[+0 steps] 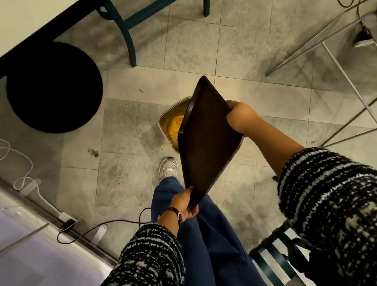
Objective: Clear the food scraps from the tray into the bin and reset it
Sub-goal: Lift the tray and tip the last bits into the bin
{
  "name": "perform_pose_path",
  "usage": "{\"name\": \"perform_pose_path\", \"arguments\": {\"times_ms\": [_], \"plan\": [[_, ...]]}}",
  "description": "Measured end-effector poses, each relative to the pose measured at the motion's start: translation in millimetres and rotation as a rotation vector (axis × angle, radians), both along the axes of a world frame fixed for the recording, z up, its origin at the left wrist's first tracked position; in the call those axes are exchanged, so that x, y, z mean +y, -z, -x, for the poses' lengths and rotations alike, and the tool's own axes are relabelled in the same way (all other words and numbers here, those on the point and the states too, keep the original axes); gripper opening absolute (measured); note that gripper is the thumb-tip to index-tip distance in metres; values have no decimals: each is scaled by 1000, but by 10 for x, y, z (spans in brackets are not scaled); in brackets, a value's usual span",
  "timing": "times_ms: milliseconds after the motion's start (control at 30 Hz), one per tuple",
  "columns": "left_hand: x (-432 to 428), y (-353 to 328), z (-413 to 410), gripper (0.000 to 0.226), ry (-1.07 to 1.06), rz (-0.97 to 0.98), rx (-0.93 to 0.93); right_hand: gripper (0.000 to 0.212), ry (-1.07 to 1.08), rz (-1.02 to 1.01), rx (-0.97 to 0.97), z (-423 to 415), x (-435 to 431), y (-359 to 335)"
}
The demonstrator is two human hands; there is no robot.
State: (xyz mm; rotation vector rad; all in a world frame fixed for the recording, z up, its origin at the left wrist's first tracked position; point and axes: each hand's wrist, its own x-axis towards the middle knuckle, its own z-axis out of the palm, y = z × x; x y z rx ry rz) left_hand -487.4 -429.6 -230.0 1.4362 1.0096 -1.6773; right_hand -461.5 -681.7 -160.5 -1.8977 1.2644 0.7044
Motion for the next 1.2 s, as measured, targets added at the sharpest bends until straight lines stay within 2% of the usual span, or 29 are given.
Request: {"name": "perform_pose_path", "arguments": {"times_ms": [167,333,500,667,800,967,1200], "plan": [[84,-129,-13,24,70,-33,-39,60,63,-19,-40,200,59,-200],[219,-618,-244,32,169,2,-135,60,280,-31,-156,632,100,-822],[269,-1662,-705,38,268,188,-350,54,626,-15,-375,1115,229,-1734],[412,-2779,-917,39,201,375,-544,50,735,-90,-609,1413,334,-2616],[554,-3367,-963,37,139,444,-702,49,707,-142,-772,1377,372,-3101],[780,-3769,-1051,39,60,499,-806,47,589,-221,-918,1098,452,-3363],[1592,-3962,-1101,40,-95,404,-915,48,363,-352,-877,362,810,-3316]]}}
